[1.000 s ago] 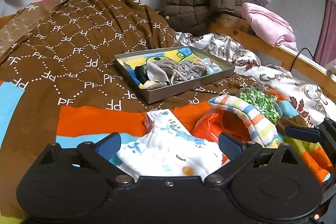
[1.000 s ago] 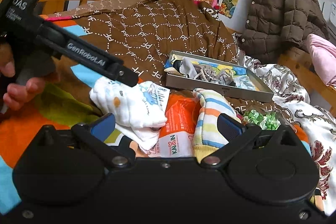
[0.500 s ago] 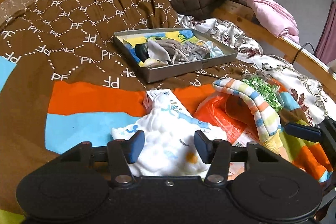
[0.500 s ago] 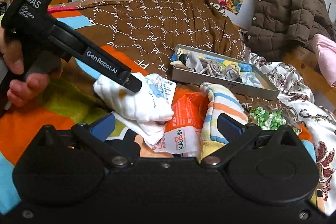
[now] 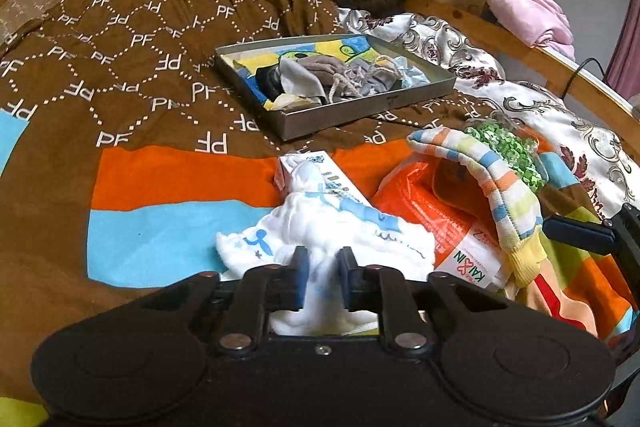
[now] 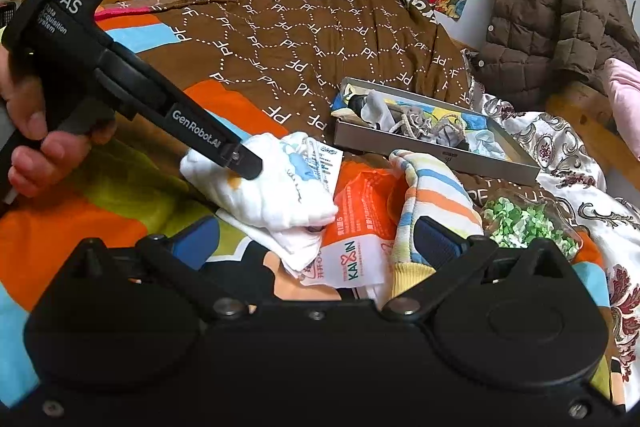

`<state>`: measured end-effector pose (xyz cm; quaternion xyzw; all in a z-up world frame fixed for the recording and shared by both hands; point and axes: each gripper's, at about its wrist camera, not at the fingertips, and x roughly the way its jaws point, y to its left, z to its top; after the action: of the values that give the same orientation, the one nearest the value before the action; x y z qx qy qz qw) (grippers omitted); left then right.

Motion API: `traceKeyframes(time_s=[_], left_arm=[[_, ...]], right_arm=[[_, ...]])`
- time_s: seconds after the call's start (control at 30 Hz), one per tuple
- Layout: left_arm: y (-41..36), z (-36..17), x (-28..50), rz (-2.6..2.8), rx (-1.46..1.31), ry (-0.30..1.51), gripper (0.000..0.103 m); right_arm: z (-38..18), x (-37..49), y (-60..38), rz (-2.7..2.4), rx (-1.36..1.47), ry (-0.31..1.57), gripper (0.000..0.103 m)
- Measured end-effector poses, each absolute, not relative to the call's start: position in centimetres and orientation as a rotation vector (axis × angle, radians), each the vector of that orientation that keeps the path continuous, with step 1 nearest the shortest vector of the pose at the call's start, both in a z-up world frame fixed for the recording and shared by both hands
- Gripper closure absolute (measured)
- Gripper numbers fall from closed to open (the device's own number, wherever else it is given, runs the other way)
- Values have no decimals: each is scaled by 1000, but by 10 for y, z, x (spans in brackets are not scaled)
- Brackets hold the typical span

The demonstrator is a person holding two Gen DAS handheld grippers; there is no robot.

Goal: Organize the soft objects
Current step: 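Lower the left tool onto the white cloth and close its fingers, then grasp the white socks with the right tool while the left tool holds the white cloth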

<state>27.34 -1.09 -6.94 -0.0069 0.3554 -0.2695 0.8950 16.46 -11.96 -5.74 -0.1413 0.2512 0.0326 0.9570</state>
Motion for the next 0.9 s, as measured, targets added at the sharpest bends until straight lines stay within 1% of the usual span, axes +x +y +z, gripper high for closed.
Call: traceKeyframes(time_s=[0.03,0.07,0.13,0.47,0.53,0.6,0.63,0.67,0.7,0.8,0.87,0.9], left_arm=[[-9,-70,274,-558,-32,744,93],[-8,-70,275,-553,-48,752,94],[-5,-70,277,-541,-69,761,100],[8,-60,278,-414,-105,754,102],[12,-59,280,-389,-113,761,102],[14,-60,281,-372,-119,768,102],[15,-60,282,-366,-118,771,102],[16,-61,282,-363,-116,771,102],[16,-62,282,-360,-113,771,102],[14,-65,282,-357,-98,778,102],[14,-68,282,-356,-89,783,102],[14,-70,282,-357,-88,786,102]], right_arm=[[-57,166,-120,66,-284,510,1],[-57,166,-120,65,-281,510,1],[-58,168,-120,63,-276,511,1],[-61,177,-121,79,-238,510,1],[-62,179,-120,83,-238,514,2],[-63,182,-118,86,-244,519,8],[-64,184,-118,90,-245,525,8],[-65,186,-117,92,-247,529,11],[-66,188,-116,96,-251,533,17],[-69,196,-111,112,-269,549,26],[-71,202,-109,125,-267,568,30],[-72,205,-108,136,-263,578,31]])
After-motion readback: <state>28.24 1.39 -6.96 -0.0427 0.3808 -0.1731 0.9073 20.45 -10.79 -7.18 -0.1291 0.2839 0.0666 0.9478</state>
